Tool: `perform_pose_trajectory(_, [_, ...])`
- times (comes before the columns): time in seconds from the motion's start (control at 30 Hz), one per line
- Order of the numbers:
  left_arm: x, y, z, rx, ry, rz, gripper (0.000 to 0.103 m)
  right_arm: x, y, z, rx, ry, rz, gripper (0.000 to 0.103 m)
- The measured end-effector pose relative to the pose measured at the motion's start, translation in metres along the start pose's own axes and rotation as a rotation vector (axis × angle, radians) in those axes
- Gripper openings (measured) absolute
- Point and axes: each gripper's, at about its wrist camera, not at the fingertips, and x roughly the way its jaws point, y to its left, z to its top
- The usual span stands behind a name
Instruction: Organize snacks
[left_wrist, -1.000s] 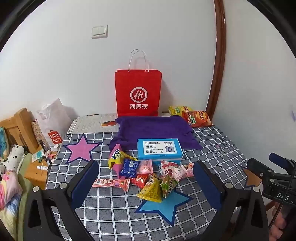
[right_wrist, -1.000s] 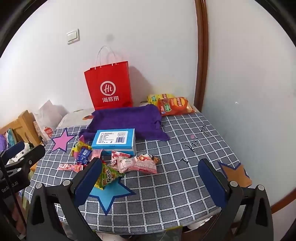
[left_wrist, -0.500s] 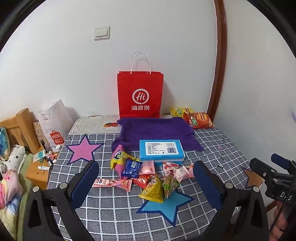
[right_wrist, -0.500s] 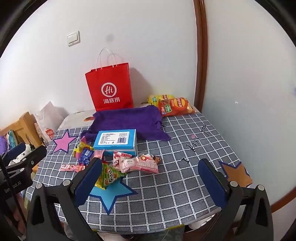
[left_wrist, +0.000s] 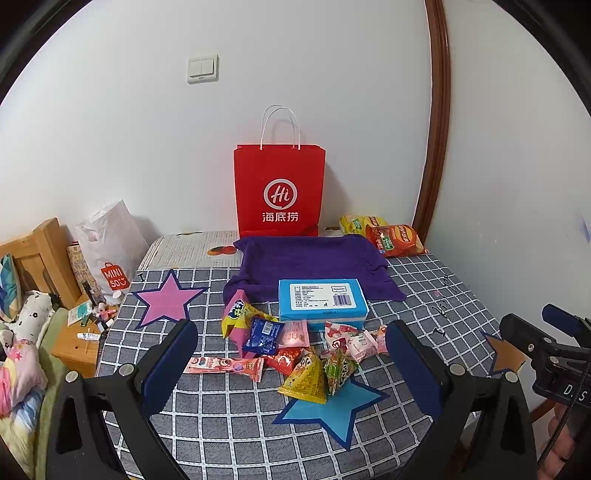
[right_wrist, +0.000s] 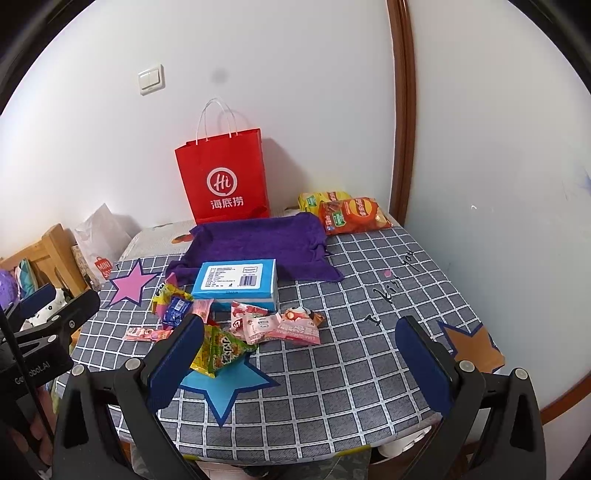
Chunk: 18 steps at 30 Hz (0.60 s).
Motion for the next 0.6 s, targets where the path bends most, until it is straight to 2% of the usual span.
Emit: perform_pose_trajectory(0.6, [-0.002,-0.0023,-0.0037,0.001,-0.002,-0.001,0.102,-0.0055,-0.001,-0.0009,0.01,-0.011,0.0,0.102])
